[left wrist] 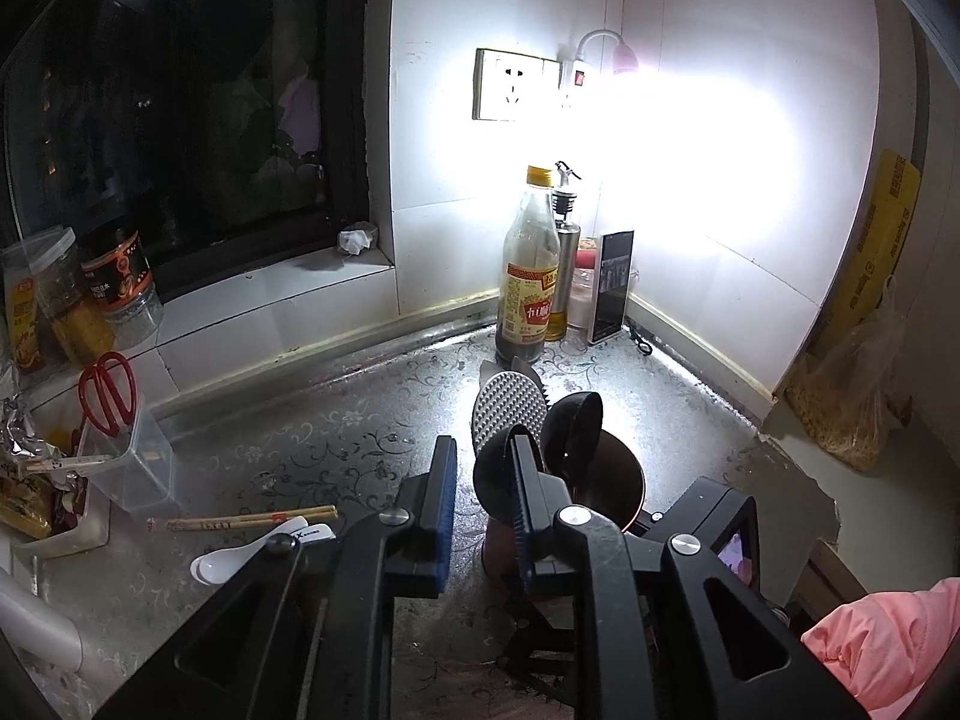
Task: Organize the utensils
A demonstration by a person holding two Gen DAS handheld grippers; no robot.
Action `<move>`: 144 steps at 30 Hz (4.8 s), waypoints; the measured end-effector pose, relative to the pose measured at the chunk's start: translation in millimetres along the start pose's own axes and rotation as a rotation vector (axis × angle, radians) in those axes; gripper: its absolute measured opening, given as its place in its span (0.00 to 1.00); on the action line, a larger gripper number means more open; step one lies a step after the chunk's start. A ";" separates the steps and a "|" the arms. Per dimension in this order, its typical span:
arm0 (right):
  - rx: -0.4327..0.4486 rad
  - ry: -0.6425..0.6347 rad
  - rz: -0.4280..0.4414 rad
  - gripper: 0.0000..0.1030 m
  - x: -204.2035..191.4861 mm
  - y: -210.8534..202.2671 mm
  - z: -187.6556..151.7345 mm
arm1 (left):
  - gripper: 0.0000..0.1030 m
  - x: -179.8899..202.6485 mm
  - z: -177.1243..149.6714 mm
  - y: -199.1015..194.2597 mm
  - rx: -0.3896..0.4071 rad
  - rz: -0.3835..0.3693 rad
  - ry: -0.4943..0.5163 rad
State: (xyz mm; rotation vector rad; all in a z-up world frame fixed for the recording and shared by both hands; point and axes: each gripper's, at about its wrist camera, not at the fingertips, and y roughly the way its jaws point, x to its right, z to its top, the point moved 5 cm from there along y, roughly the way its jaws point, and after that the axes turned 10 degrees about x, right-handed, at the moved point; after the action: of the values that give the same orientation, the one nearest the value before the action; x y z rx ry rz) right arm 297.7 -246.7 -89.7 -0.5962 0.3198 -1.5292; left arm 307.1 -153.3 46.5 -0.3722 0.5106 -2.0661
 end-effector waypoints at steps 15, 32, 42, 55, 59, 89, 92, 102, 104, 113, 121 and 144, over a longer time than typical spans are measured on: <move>-0.001 0.000 0.000 0.87 -0.5 -0.2 0.1 | 0.49 -53.9 9.1 -23.2 0.063 0.107 -0.125; -0.001 0.001 -0.001 0.87 -0.7 -0.2 0.4 | 0.81 -152.7 -43.4 -23.3 -0.081 0.417 -0.381; -0.001 0.001 -0.001 0.87 -0.2 0.0 0.6 | 0.88 -188.3 -66.3 -29.2 -0.109 0.499 -0.497; -0.001 0.002 -0.001 0.87 -0.4 0.0 0.9 | 0.88 -237.7 -129.3 -27.8 -0.180 0.596 -0.725; -0.002 0.001 -0.002 0.87 -2.4 -0.1 0.7 | 0.88 -246.5 -142.9 -26.1 -0.175 0.574 -0.791; -0.004 -0.002 -0.003 0.87 -5.3 -1.2 -0.3 | 0.57 -265.0 -153.1 72.1 -0.266 0.348 -0.895; -0.004 -0.002 -0.003 0.87 -5.1 -0.7 0.1 | 0.56 -263.7 -154.6 78.8 -0.273 0.350 -0.897; -0.005 -0.002 -0.004 0.87 -5.5 -0.5 0.4 | 0.16 -264.7 -158.1 86.1 -0.285 0.358 -0.890; -0.005 -0.002 -0.004 0.87 -5.7 -0.6 0.4 | 0.13 -262.8 -158.1 85.1 -0.283 0.358 -0.883; -0.005 -0.002 -0.004 0.87 -5.8 -0.4 0.7 | 0.09 -245.0 -161.5 62.5 -0.243 0.301 -0.859; -0.005 -0.003 -0.004 0.87 -6.2 -0.5 0.7 | 0.09 -238.0 -164.6 44.3 -0.245 0.295 -0.835; -0.007 -0.005 -0.004 0.87 -5.0 -0.5 -2.0 | 0.10 -218.3 -148.6 94.7 -0.386 0.265 -0.695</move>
State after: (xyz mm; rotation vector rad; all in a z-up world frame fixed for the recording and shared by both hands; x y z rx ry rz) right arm 296.0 -242.1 -91.9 -0.6066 0.3201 -1.5307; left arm 420.5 20.6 -142.3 -1.1327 0.4893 -1.4476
